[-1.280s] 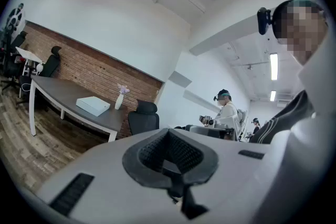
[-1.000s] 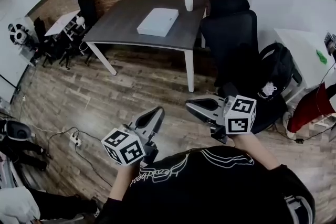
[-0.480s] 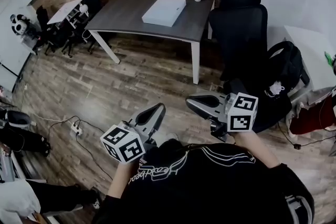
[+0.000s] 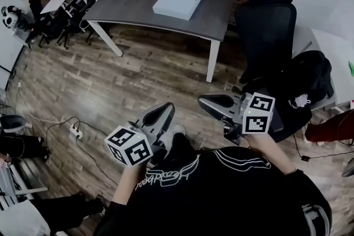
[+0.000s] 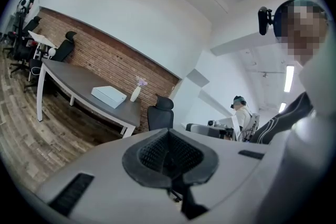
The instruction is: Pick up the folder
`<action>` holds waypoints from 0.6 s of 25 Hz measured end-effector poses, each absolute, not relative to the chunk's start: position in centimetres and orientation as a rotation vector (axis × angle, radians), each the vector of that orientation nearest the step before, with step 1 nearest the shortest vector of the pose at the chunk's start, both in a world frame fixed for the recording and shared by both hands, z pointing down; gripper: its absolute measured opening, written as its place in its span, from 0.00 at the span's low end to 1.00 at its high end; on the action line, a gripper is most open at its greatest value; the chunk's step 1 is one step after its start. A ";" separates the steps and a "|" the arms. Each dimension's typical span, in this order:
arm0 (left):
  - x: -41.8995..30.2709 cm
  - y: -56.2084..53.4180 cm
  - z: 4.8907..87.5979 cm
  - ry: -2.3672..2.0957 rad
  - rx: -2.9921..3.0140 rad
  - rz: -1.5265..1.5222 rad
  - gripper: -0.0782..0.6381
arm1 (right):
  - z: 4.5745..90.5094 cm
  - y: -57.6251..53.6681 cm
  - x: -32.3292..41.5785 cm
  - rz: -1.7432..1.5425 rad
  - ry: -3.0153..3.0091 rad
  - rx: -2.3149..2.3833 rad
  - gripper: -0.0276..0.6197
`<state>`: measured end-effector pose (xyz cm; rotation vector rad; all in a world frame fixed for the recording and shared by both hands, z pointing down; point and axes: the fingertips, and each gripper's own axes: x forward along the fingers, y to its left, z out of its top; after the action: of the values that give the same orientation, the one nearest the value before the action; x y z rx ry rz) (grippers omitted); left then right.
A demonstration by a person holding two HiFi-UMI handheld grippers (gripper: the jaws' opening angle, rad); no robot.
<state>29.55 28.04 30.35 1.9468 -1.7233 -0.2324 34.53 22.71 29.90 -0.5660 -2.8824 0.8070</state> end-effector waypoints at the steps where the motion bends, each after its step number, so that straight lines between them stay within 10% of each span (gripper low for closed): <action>1: 28.1 27.5 30.6 -1.714 1.941 -0.235 0.12 | 30.2 22.1 33.1 0.820 -2.873 -0.553 0.04; 15: 4.8 21.5 33.2 -1.589 1.915 -0.250 0.12 | 32.0 16.1 11.3 0.892 -2.819 -0.375 0.04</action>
<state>4.80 21.53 33.23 1.9152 -1.5889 -0.2498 11.29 16.07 31.96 -0.3746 -2.8187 0.8923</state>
